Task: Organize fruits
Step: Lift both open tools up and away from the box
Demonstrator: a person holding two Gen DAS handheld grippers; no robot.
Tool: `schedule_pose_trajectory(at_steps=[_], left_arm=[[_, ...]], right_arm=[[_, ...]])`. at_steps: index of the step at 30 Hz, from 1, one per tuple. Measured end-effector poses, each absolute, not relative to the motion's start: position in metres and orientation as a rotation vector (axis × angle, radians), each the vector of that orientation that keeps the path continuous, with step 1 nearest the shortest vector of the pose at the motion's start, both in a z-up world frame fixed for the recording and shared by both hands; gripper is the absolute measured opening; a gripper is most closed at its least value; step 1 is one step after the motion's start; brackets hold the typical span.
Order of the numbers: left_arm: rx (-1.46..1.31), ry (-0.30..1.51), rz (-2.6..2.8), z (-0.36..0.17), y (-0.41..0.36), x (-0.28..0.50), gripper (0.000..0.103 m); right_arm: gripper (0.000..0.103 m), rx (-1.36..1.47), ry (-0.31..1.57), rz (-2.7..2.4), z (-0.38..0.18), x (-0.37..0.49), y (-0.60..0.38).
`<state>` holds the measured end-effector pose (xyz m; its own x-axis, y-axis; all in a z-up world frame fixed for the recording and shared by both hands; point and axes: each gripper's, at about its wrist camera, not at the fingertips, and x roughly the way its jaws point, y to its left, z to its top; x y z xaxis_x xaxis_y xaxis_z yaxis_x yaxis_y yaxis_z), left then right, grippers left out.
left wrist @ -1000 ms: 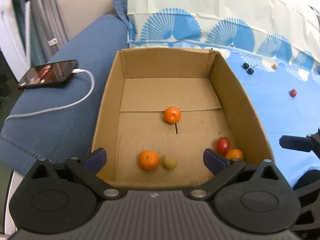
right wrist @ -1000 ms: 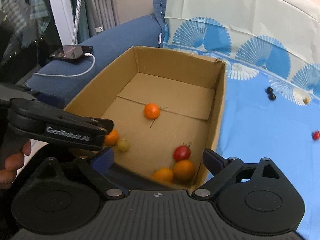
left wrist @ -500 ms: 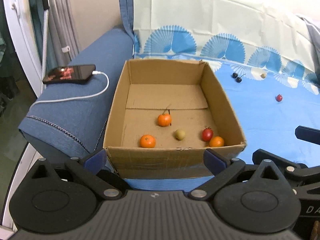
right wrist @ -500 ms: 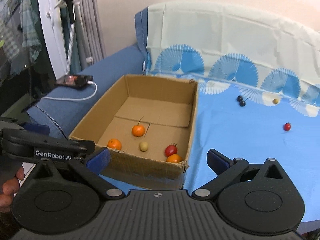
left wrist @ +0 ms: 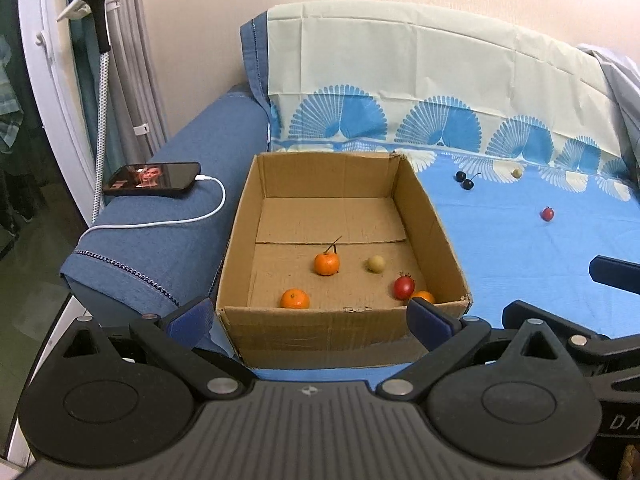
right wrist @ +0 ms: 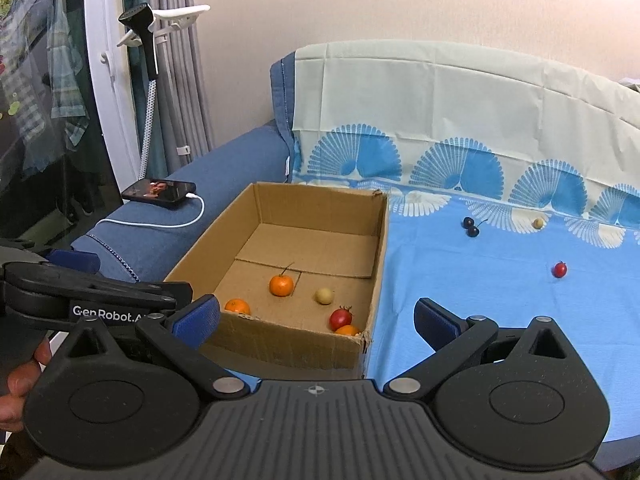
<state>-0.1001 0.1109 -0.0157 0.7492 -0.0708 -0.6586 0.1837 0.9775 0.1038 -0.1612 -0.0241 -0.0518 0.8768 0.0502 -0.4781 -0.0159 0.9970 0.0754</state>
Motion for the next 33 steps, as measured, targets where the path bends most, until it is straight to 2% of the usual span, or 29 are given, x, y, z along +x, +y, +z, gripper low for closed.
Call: schedule_pose_trajectory(at_steps=[33], left_arm=[[0.175, 0.719, -0.129, -0.0185, 0.1137, -0.0964, 0.103]], right_arm=[[0.102, 0.080, 0.518, 0.050, -0.0555, -0.1597, -0.0243]])
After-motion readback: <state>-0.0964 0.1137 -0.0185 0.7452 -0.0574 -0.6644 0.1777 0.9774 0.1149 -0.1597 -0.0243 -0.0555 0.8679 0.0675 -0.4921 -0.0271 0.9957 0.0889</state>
